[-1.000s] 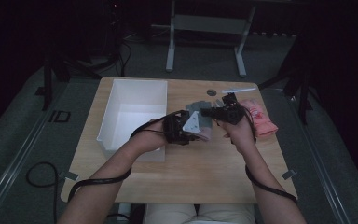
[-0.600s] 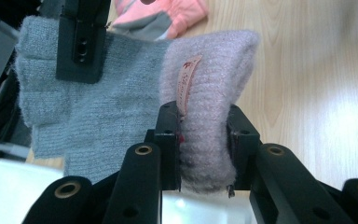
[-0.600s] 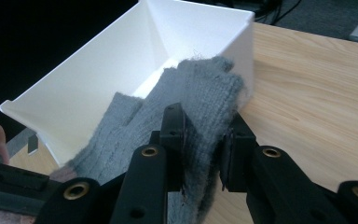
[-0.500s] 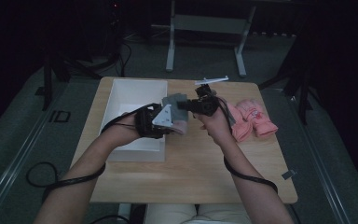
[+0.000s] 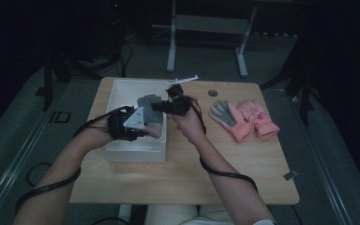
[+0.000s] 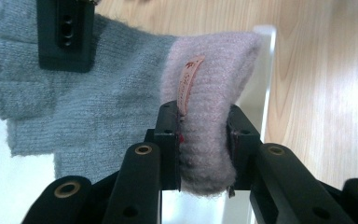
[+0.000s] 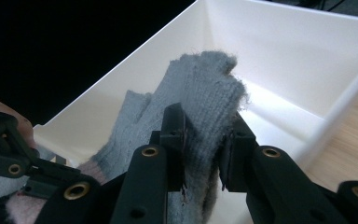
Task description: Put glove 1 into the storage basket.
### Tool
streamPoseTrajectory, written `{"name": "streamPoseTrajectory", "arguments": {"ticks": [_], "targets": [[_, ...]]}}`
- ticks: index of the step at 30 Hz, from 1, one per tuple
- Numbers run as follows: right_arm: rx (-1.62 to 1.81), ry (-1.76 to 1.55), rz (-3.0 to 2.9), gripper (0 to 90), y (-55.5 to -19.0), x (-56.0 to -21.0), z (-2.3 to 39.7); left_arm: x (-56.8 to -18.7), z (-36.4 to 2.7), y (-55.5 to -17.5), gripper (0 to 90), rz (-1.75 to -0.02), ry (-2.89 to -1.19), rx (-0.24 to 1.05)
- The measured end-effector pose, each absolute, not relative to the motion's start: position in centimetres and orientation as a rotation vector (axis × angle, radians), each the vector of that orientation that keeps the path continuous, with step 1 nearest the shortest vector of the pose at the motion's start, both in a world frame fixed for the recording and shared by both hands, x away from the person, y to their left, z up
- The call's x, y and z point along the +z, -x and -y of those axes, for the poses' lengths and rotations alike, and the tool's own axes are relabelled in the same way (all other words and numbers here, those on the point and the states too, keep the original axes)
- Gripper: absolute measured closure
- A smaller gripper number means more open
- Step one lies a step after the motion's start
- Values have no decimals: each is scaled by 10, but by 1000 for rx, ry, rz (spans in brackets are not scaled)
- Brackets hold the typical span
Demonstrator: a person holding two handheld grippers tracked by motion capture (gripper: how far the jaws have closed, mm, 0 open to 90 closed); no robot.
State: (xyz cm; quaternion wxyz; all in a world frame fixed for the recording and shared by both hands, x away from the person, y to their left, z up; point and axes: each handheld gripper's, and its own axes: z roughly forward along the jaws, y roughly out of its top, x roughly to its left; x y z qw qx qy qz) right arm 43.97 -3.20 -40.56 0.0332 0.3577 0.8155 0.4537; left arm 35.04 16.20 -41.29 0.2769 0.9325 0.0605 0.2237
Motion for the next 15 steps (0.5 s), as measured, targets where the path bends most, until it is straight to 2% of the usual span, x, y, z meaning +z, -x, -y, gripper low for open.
{"name": "streamPoseTrajectory", "arguments": {"ticks": [7,15], "targets": [[1344,-1087,-2555,745,-444,-418,-1,-428,-183,-353,710,-192,-2556,598],[1253,-1124,-2590,744,-454,-437,-19,-444,-184,-362,710,-204,-2614,568]]}}
